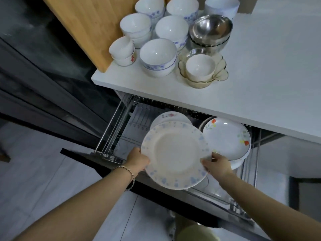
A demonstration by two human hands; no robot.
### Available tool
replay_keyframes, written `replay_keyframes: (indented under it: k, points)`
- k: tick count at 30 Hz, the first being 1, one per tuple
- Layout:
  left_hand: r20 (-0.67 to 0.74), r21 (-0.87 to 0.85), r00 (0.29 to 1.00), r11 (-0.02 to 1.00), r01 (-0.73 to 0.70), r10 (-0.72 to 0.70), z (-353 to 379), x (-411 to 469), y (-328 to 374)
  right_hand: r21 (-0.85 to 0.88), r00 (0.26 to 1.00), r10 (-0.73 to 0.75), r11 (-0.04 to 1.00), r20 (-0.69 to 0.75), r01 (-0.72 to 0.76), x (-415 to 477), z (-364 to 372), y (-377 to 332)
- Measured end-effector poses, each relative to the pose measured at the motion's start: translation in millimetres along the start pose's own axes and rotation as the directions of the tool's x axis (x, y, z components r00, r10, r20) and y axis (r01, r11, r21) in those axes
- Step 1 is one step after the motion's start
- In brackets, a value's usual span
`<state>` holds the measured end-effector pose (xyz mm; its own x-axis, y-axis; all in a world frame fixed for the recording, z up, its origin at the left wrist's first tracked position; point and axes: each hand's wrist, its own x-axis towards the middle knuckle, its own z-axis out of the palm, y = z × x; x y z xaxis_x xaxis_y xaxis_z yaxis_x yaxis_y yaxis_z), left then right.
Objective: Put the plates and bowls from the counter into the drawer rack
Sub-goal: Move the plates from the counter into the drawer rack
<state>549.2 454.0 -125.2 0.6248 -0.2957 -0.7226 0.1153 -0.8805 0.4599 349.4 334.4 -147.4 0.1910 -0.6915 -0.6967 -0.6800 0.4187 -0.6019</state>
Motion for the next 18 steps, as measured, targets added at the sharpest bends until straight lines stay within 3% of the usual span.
replay_keyframes:
  k: [9, 18]
  points:
    - [0.025, 0.191, 0.999, 0.981, 0.02, -0.025, 10, 127, 15, 0.154, 0.97, 0.242, 0.959, -0.013, -0.237, 87, 67, -9]
    - [0.073, 0.415, 0.997, 0.908, -0.053, 0.024, 42, 240, 27, 0.259, 0.892, 0.421, 0.891, -0.165, -0.373, 156, 130, 15]
